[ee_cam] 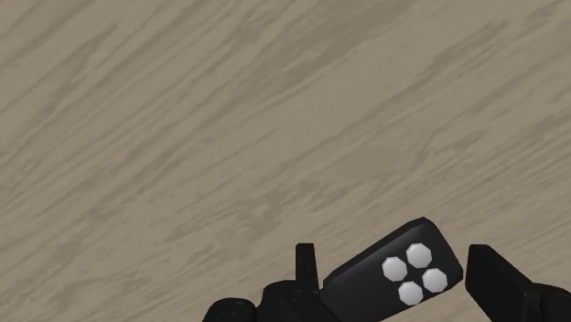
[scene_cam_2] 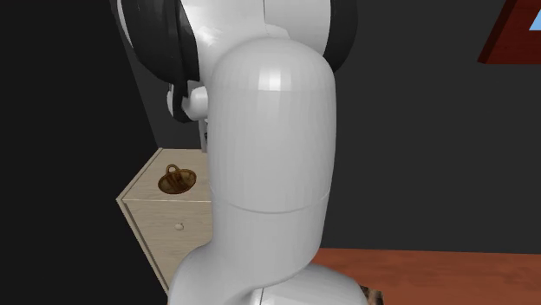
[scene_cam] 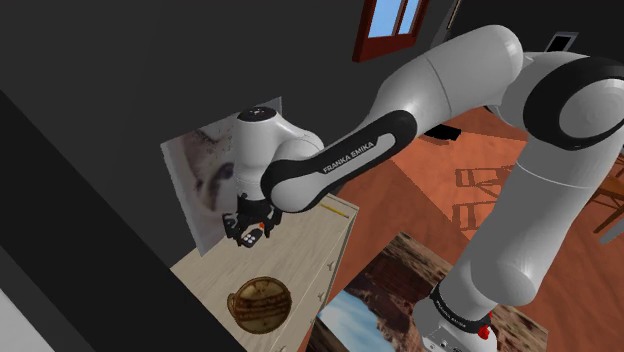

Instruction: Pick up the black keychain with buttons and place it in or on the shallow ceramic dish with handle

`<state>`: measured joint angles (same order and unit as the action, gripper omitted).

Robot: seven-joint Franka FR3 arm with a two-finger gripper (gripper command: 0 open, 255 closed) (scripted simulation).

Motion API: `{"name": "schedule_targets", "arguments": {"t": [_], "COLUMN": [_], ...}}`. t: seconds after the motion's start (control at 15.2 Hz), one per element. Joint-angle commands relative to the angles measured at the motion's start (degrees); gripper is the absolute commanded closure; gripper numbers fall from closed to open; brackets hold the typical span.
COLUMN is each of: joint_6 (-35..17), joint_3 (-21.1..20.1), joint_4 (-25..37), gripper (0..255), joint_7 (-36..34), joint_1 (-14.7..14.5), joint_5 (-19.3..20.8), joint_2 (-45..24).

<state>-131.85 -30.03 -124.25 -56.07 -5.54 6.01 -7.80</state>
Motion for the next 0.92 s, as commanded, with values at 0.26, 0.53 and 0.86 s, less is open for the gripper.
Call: {"name": "schedule_targets", "arguments": {"t": [0.26, 0.53, 0.86], "joint_6": [3.9, 6.8, 10.4], "joint_3": [-0.3, -0.4, -0.4], "joint_4": [1.6, 3.0, 5.1], "gripper": [255, 255, 255], "joint_7": [1.4, 2.3, 3.2], "joint_1": [0.4, 0.5, 0.7], "joint_5": [-2.0, -3.2, -4.4], "joint_2": [2.7, 4.4, 6.3]}}
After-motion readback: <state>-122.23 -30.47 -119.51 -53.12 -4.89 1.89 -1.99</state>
